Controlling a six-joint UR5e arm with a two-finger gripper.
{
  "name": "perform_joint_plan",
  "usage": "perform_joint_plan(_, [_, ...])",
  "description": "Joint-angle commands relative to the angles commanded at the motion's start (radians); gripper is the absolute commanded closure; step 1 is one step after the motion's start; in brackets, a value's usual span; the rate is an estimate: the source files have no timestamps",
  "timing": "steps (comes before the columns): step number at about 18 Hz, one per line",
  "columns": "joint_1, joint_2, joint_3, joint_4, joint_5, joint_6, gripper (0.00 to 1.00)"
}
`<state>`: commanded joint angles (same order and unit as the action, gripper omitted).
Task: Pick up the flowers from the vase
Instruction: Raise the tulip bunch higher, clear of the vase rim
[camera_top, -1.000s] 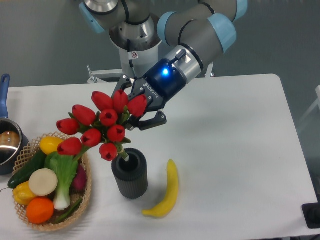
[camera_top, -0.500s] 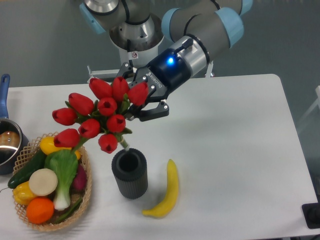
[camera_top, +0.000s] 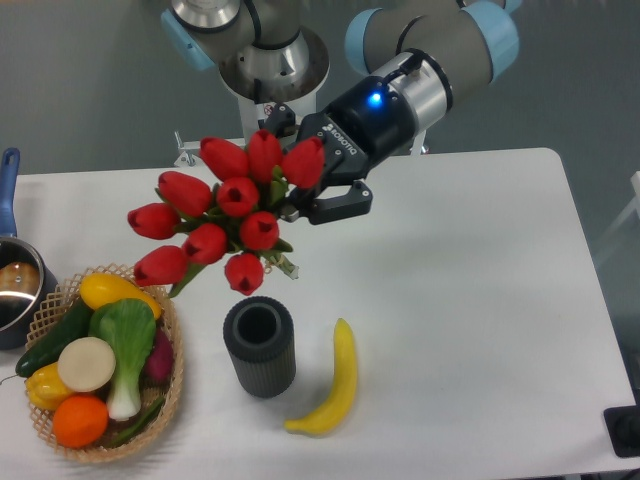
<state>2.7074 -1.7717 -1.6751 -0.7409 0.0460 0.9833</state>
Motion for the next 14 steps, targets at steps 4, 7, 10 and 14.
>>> perform_joint_plan(4, [0.018,-0.031,0.015,0.002,-0.002,0.005,0.63])
perform_joint_plan(7, [0.022,-0.044,0.026,0.002,-0.002,0.005,0.63])
perform_joint_plan(10, [0.031,-0.046,0.028,0.002,-0.002,0.005,0.63])
perform_joint_plan(14, [0.031,-0.055,0.037,0.002,0.0,0.005,0.63])
